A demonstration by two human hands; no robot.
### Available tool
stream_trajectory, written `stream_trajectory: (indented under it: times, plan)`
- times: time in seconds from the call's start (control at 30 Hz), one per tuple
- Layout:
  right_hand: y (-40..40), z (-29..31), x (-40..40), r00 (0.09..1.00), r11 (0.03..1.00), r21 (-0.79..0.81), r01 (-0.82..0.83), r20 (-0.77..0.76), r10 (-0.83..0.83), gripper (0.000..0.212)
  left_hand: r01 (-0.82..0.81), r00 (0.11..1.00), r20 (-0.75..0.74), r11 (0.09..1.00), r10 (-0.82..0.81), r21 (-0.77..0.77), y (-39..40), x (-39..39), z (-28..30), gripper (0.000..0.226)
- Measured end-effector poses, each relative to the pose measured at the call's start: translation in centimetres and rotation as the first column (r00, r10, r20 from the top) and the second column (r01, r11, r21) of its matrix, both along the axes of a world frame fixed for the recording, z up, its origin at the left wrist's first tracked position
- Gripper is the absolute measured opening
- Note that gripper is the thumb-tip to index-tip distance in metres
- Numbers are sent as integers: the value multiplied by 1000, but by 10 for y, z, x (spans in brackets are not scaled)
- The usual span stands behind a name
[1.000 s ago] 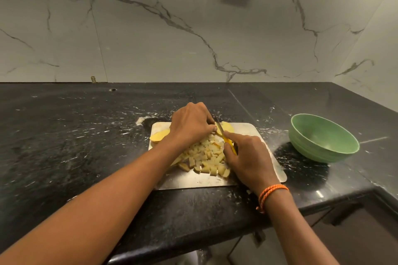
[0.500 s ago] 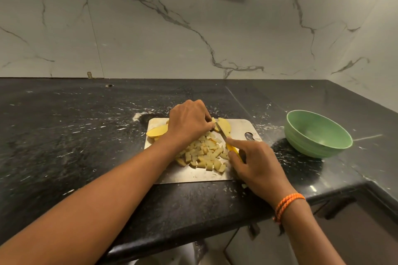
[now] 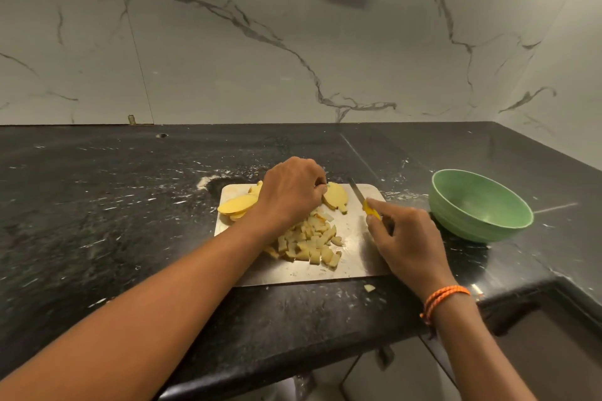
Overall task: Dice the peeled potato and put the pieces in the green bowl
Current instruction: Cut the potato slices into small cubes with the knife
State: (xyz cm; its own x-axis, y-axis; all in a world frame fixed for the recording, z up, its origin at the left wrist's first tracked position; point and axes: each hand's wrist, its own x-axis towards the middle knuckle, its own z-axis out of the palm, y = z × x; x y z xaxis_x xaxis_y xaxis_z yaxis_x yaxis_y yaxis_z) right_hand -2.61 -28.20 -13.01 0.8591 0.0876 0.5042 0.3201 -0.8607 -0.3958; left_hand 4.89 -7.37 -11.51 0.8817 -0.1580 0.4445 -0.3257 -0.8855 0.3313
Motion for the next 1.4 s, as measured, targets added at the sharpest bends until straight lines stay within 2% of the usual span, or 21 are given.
stream_trajectory:
  times: [0.07,0.17,0.23,0.4,0.5,0.6,0.67,0.77,0.97,1.13,1.27,1.4]
  plan:
    - [1,-3,0,1000,1000,-29,-6,2,6,37,63,998,-11,998,-63,22,1,3,1,29]
    - [3,-3,0,999,998,-40,-43,-14,42,38,175,975,-154,981,-160,85,0,9,2,55]
    - [2,-3,-1,998,998,-28,-53,-31,52,37,211,959,-217,969,-181,128,-1,12,1,59]
    - [-7,-3,0,998,994,98,57,10,-58,32,238,963,-171,958,-211,159,5,15,3,43]
    - [-1,0,-3,998,996,59,67,12,-67,30,207,976,-110,962,-189,179,5,14,2,39]
    - [3,2,-8,992,993,-11,117,48,-117,24,92,996,7,981,-94,171,-4,9,-4,41]
    - [5,2,-10,987,987,-51,152,51,-150,23,51,998,34,988,-56,143,-8,7,-7,43]
    - [8,2,-12,984,980,-87,178,46,-175,23,40,999,-18,996,-39,83,-4,8,-4,42]
    - [19,0,-16,984,968,-179,176,47,-170,27,-22,994,-110,1000,20,-14,7,18,-6,26]
    - [34,-1,-15,993,964,-237,121,30,-117,27,-11,996,-93,999,6,-53,2,17,-8,21]
    - [29,1,-15,992,976,-182,123,19,-122,30,0,996,-89,998,-5,-58,2,16,-9,23]
    - [26,2,-17,987,981,-117,155,52,-149,25,10,996,-89,996,-17,-88,6,17,-5,21]
